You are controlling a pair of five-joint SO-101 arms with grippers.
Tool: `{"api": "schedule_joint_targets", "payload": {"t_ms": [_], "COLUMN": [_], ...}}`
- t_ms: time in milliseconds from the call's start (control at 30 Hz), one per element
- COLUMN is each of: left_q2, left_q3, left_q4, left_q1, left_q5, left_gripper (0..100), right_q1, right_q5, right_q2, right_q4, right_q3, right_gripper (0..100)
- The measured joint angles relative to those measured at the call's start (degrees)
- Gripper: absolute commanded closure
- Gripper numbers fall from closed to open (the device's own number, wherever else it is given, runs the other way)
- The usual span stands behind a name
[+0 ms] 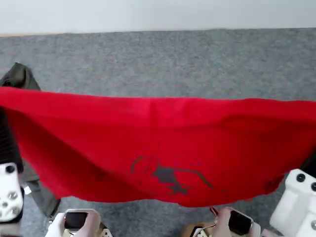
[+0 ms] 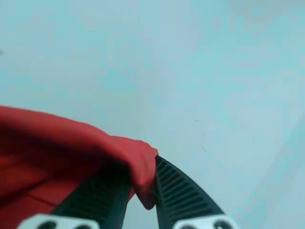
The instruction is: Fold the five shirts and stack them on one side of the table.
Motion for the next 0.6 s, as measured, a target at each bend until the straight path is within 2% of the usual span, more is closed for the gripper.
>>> {"api": "schedule_joint_targets", "payload": {"t_ms": [167, 333, 467, 600], "left_q2": [0.0, 0.09, 0.62, 0.88], "left_q3": [9.93, 27.78, 44.75, 59.69], "left_q4": [0.0, -1.23, -8.18, -19.52], "left_q1": [0.0, 0.0, 0.09, 0.18], "left_q5": [0.0, 0.0, 0.0, 0.0], "left_gripper": [100, 100, 100, 100], "right_q1": [0.0, -0.53, -5.1, -9.14], "right_q5": [0.0, 0.0, 0.0, 0.0], "right_q2": [1.41, 6.77, 12.13, 17.05], "right_q4": [0.0, 0.0, -0.26, -4.57], "right_q3": [3.6, 11.08, 18.73, 27.96], "right_gripper": [98.7, 98.7, 98.7, 98.7]}}
